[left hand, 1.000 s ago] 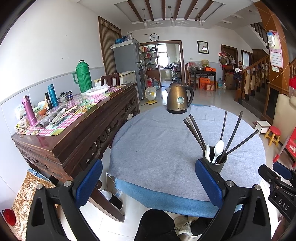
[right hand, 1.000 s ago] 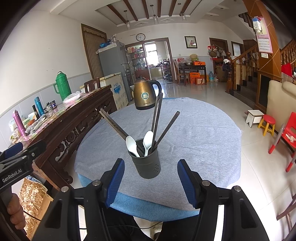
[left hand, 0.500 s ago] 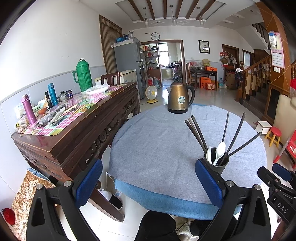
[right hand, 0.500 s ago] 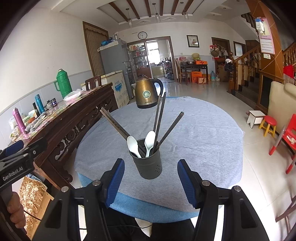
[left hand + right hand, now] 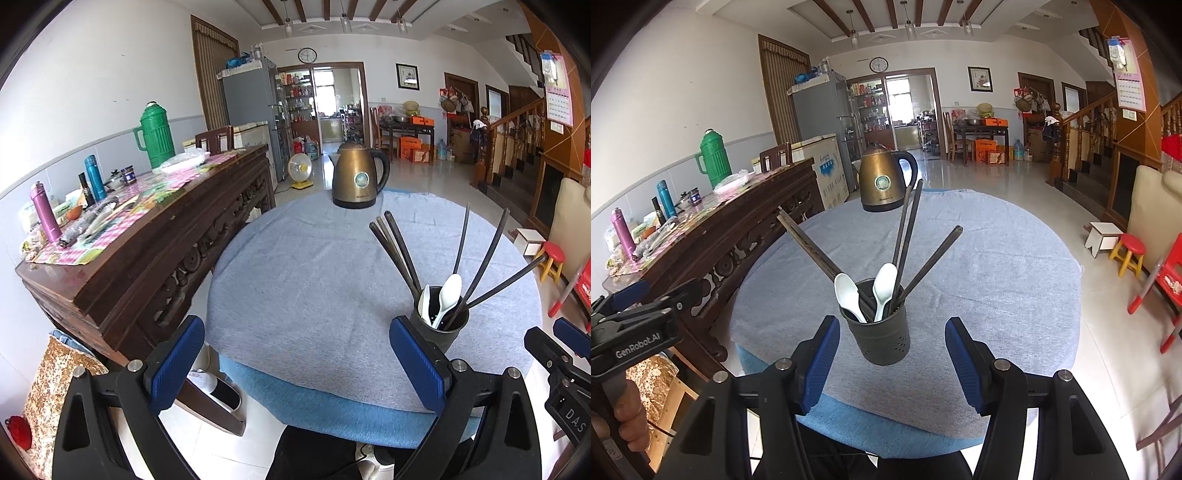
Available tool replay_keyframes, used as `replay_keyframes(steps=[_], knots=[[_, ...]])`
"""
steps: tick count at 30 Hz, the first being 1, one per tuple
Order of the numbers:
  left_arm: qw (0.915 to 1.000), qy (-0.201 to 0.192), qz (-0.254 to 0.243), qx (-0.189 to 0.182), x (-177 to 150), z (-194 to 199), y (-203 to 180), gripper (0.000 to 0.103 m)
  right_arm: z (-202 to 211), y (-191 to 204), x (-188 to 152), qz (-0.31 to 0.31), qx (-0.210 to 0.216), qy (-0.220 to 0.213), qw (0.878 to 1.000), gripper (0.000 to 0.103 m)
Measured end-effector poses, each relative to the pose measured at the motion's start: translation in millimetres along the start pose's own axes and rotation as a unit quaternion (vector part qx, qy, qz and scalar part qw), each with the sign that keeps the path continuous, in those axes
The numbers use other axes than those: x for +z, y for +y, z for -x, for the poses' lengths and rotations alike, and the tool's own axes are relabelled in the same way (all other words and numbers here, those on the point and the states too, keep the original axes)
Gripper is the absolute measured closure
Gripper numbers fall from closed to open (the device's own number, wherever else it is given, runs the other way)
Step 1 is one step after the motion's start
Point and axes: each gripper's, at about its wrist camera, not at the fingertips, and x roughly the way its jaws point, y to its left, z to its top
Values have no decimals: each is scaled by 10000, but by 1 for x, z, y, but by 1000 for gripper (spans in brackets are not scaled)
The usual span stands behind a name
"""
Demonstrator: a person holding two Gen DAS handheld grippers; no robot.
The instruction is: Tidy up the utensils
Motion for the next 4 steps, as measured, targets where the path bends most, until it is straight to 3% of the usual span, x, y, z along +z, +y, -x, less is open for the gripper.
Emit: replay_keyframes(steps=[4], knots=[[9999, -14, 31, -98, -1, -27, 3, 3, -17, -13, -5, 18, -7, 115, 9999, 40]])
